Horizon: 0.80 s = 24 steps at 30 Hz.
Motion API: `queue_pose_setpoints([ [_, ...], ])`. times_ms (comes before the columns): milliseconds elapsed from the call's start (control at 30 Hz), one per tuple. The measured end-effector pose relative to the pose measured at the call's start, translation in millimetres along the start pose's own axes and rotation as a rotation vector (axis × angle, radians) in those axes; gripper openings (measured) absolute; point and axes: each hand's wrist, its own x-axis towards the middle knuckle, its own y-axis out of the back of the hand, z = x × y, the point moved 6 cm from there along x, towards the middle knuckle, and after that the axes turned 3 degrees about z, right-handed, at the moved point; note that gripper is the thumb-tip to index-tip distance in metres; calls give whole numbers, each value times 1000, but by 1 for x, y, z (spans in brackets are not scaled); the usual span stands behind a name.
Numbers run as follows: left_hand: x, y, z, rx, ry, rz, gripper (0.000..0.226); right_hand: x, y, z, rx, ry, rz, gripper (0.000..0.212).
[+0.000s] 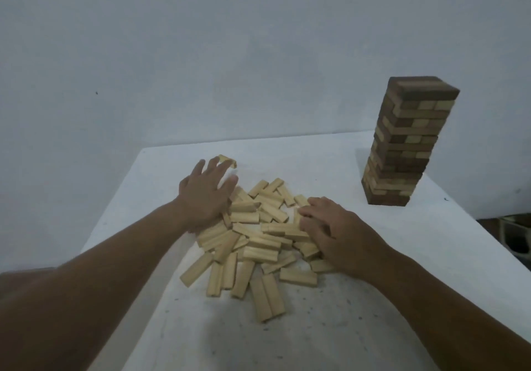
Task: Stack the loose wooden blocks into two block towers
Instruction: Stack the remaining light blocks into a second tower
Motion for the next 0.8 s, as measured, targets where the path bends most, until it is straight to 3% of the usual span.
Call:
queue_pose_setpoints([
  [200,45,-4,7,19,-63,-53,52,-9,7,6,11,36,71,31],
  [300,46,-13,10,-138,-98,-144,49,-14,7,7,25,3,64,30],
  [433,20,-9,24,-343,-194,-150,50,-25,3,8,1,-92,41,40],
  [567,-19,-13,30,-639,-78,-288,50,-34,-3,-5,-21,-76,45,43],
  [800,-45,-12,48,-524,-170,-120,22,-56,12,-13,-87,-61,144,28],
])
